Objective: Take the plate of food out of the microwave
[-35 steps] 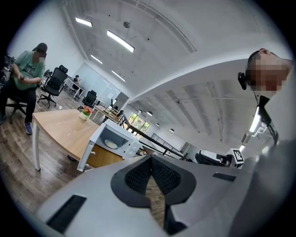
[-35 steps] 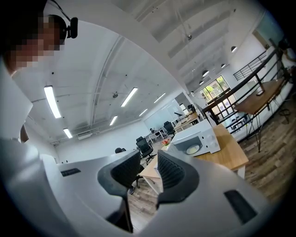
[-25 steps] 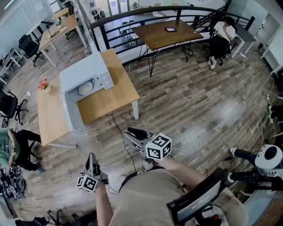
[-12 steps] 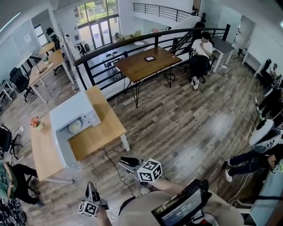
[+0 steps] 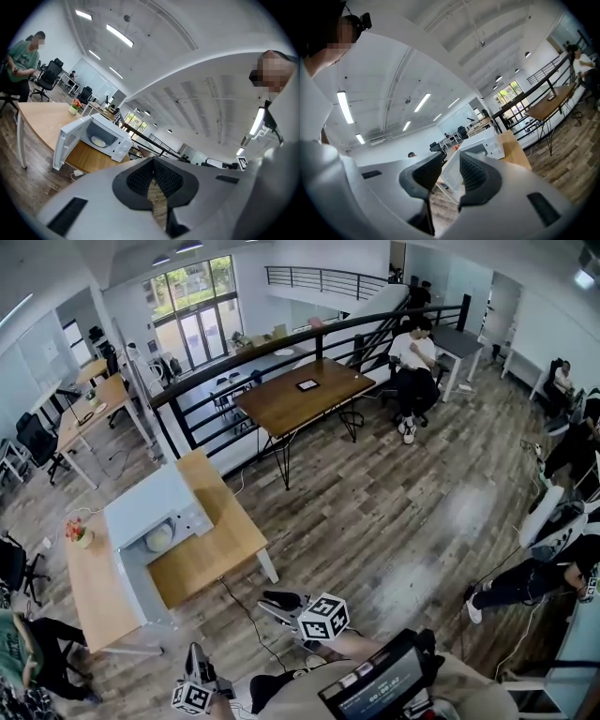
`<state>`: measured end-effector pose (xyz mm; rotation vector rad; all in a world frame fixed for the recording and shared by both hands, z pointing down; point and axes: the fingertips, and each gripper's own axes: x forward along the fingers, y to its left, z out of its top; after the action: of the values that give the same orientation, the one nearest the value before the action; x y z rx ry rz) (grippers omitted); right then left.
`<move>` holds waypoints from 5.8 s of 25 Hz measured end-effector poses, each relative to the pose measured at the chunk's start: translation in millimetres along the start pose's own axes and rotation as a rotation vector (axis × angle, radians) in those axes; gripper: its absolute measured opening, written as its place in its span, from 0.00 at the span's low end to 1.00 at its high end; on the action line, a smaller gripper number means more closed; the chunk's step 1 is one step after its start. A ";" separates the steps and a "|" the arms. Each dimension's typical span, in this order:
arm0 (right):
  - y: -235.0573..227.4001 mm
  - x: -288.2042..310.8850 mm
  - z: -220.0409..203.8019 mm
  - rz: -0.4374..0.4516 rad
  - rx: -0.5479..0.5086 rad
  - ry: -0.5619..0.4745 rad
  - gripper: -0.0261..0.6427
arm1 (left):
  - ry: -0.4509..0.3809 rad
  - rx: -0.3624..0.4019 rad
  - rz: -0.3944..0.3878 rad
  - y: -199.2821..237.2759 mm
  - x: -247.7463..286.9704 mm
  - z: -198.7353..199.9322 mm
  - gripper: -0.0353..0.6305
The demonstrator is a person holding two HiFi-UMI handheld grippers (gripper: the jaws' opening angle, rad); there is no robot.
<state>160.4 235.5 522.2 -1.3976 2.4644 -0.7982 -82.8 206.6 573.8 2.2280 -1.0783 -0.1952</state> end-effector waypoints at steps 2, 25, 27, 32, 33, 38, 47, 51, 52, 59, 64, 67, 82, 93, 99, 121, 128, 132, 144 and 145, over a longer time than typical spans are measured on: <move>-4.4 7.4 -4.7 -0.004 0.009 0.014 0.19 | 0.008 -0.004 0.010 7.1 1.4 0.2 0.06; 19.6 190.4 14.4 -0.157 -0.003 -0.047 0.19 | 0.051 0.063 -0.137 119.5 59.2 142.0 0.06; 20.1 202.9 16.8 -0.172 -0.008 -0.061 0.19 | 0.049 0.080 -0.149 122.3 65.7 155.4 0.06; 19.2 225.5 20.3 -0.207 -0.007 -0.088 0.19 | 0.069 0.101 -0.199 126.1 82.0 172.2 0.06; 19.1 229.1 20.1 -0.211 -0.008 -0.090 0.19 | 0.068 0.105 -0.214 126.8 84.8 173.8 0.06; 18.3 241.5 25.1 -0.221 -0.022 -0.093 0.19 | 0.066 0.111 -0.246 125.9 97.3 184.3 0.06; -10.0 259.0 28.3 -0.211 -0.003 -0.093 0.19 | 0.076 0.107 -0.230 139.3 123.3 178.3 0.06; -45.0 272.8 30.8 -0.205 0.026 -0.046 0.19 | 0.079 0.090 -0.184 134.9 148.2 179.7 0.06; -55.1 279.5 30.1 -0.201 0.036 -0.022 0.19 | 0.078 0.087 -0.166 134.2 155.1 181.2 0.06; -107.7 341.0 27.3 -0.139 0.047 0.138 0.19 | 0.071 0.071 -0.048 142.4 202.6 187.0 0.06; -132.2 386.7 16.2 -0.097 0.063 0.215 0.19 | 0.051 0.067 0.016 157.4 219.9 191.7 0.06; -138.7 411.6 14.0 -0.053 0.063 0.255 0.19 | 0.018 0.063 0.058 164.8 224.2 197.7 0.06; -164.3 469.7 -6.1 0.064 0.100 0.394 0.19 | -0.059 0.017 0.263 193.4 220.7 195.1 0.06; -174.4 509.3 -36.5 0.058 0.156 0.486 0.19 | -0.086 -0.031 0.297 205.0 223.1 189.0 0.06; -190.4 520.6 -42.6 -0.002 0.254 0.487 0.19 | -0.075 0.005 0.272 209.7 234.0 201.8 0.06; -291.0 583.9 -175.5 -0.226 0.299 0.439 0.28 | 0.013 0.073 0.282 242.3 284.6 213.3 0.06; -316.1 612.2 -200.8 -0.347 0.303 0.430 0.28 | 0.058 0.060 0.301 253.2 280.5 206.0 0.06; -325.1 623.9 -205.9 -0.414 0.285 0.391 0.28 | 0.083 0.056 0.311 258.4 276.9 202.0 0.06; -340.0 633.5 -206.4 -0.552 0.244 0.388 0.25 | 0.080 0.059 0.350 272.0 254.4 204.4 0.06; -339.8 632.7 -206.6 -0.553 0.284 0.379 0.22 | 0.077 0.061 0.353 272.0 250.6 206.5 0.06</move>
<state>-14.8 -361.4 936.3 -1.9832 2.0762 -1.5858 -177.3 -204.3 613.7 2.0371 -1.4260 0.0747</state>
